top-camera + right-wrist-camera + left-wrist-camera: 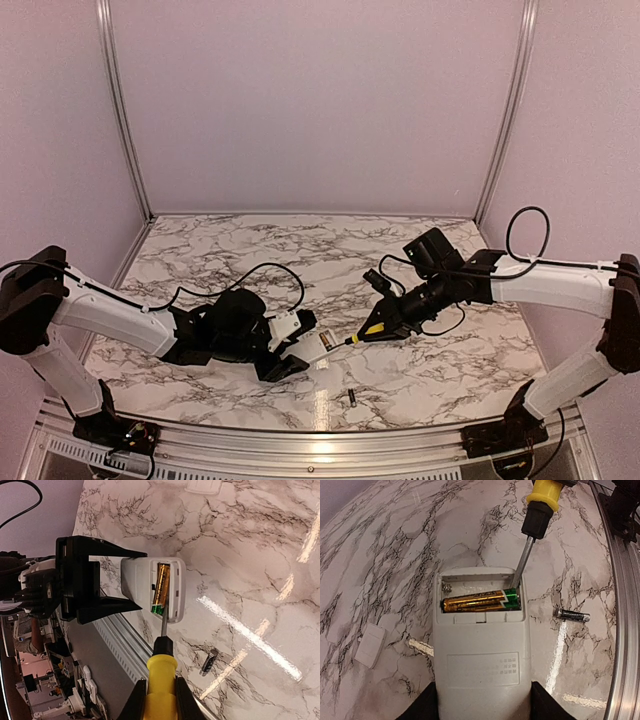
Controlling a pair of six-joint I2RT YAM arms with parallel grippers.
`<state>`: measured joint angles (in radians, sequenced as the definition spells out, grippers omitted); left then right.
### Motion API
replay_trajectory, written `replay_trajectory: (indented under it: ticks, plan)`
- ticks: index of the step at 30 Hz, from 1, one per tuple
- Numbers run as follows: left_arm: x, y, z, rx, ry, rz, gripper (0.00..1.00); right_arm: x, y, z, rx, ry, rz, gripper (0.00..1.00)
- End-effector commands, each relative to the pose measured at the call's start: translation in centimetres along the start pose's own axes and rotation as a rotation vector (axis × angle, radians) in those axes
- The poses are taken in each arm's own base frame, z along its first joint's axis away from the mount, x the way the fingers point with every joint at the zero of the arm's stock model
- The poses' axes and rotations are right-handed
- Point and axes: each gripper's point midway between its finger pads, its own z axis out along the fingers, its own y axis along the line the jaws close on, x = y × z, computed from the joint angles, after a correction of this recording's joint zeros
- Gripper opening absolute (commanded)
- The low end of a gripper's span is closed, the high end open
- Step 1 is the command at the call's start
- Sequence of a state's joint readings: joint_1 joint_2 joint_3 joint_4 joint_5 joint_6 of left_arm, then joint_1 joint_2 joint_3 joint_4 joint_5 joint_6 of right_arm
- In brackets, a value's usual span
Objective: Unload the batteries from the remote control
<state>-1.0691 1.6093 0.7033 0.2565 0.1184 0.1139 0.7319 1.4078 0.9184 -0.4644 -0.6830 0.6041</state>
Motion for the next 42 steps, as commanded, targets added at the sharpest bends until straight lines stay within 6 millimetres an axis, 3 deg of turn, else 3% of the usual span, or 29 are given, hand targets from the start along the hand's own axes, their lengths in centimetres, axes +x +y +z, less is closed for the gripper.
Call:
replay_trajectory:
  ticks: [1, 9, 20, 42]
  plan:
    - [-3.7, -0.2, 0.1, 0.022, -0.115, -0.005, 0.00, -1.2, 4.4, -1.2, -0.129, -0.025, -0.093, 0.00]
    - [-3.0, -0.4, 0.3, 0.035, -0.104, -0.032, 0.00, -1.3, 4.8, -1.4, -0.141, -0.029, -0.101, 0.00]
    - [-2.3, -2.3, 0.4, 0.148, -0.085, -0.089, 0.00, -2.1, 7.0, -3.0, -0.168, -0.063, -0.155, 0.00]
    - [-1.0, -3.0, 1.3, 0.194, 0.012, -0.209, 0.00, -2.0, 6.2, -3.4, -0.091, -0.054, -0.146, 0.00]
